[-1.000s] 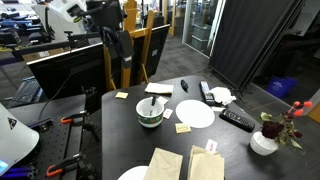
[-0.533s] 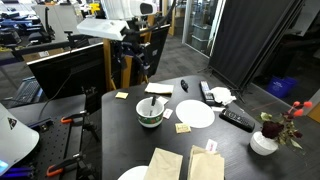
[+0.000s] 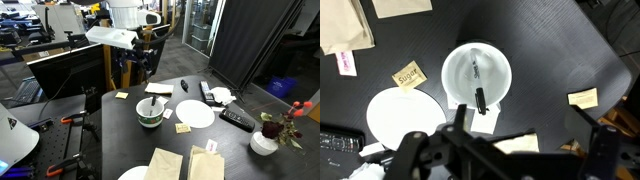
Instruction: Take the black marker out of the green and white mug
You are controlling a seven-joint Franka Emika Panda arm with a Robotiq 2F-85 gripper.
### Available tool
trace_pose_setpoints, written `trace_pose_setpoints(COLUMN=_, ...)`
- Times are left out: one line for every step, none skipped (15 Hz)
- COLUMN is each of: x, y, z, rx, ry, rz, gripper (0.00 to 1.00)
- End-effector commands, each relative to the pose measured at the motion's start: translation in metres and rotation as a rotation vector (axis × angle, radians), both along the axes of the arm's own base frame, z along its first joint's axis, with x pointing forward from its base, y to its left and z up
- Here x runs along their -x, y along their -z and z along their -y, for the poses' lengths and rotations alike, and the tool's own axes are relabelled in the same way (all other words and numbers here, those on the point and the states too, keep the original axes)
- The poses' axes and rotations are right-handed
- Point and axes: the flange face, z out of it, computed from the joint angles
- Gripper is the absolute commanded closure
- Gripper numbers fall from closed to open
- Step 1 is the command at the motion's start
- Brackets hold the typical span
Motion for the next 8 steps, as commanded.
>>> trace_pose_setpoints(x=0.0, y=0.0, z=0.0, rx=0.0, ry=0.0, rz=0.0, gripper=0.0)
trace_pose_setpoints(x=-0.003, y=0.002, z=-0.001, rx=-0.018, ry=-0.016, rz=0.007, gripper=0.0)
trace_pose_setpoints(x=-0.005, y=0.005, z=-0.001, rx=-0.014, ry=-0.021, rz=0.016, gripper=0.0)
trace_pose_setpoints(x=-0.006, y=0.007, z=-0.001, rx=-0.013, ry=-0.037, rz=0.016, gripper=0.0)
trace_pose_setpoints(x=-0.008, y=0.009, z=-0.001, rx=-0.006, ry=-0.051, rz=0.018, gripper=0.0)
trace_pose_setpoints(x=-0.01, y=0.012, z=-0.001, rx=-0.001, ry=-0.067, rz=0.025, gripper=0.0)
trace_pose_setpoints(x=-0.012, y=0.015, z=-0.001, rx=0.001, ry=-0.089, rz=0.033, gripper=0.0)
trace_pose_setpoints(x=-0.013, y=0.018, z=0.0, rx=0.005, ry=-0.111, rz=0.043, gripper=0.0)
